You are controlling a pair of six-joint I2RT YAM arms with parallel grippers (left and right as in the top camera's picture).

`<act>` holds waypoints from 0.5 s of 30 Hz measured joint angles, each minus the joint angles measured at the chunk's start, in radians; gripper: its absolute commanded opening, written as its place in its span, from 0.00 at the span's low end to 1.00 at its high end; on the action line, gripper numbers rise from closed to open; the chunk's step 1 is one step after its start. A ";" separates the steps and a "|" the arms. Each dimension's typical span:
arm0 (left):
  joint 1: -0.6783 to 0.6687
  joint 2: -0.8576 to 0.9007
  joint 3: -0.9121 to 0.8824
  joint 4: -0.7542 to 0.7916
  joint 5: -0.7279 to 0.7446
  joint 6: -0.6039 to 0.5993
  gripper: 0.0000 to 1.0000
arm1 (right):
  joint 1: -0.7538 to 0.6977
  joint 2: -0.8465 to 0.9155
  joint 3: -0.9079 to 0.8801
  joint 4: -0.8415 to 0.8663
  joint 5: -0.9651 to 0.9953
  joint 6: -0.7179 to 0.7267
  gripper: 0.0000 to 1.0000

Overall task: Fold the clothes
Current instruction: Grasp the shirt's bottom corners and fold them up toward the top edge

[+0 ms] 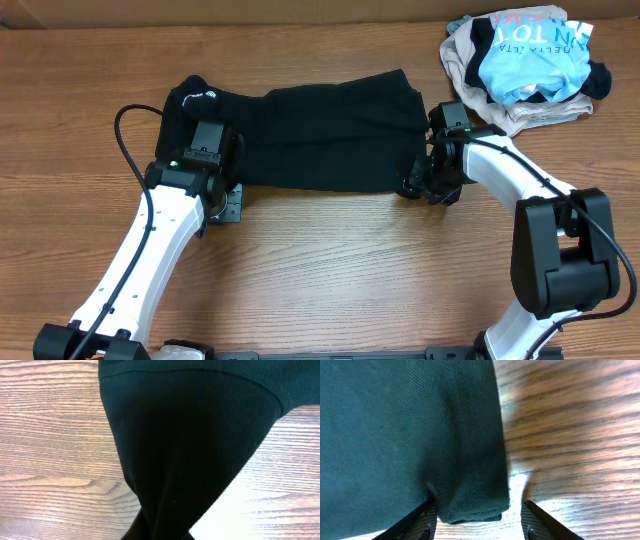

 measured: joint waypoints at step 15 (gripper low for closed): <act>0.013 0.000 0.000 -0.021 0.000 -0.004 0.04 | -0.016 -0.017 -0.055 0.000 -0.047 0.034 0.04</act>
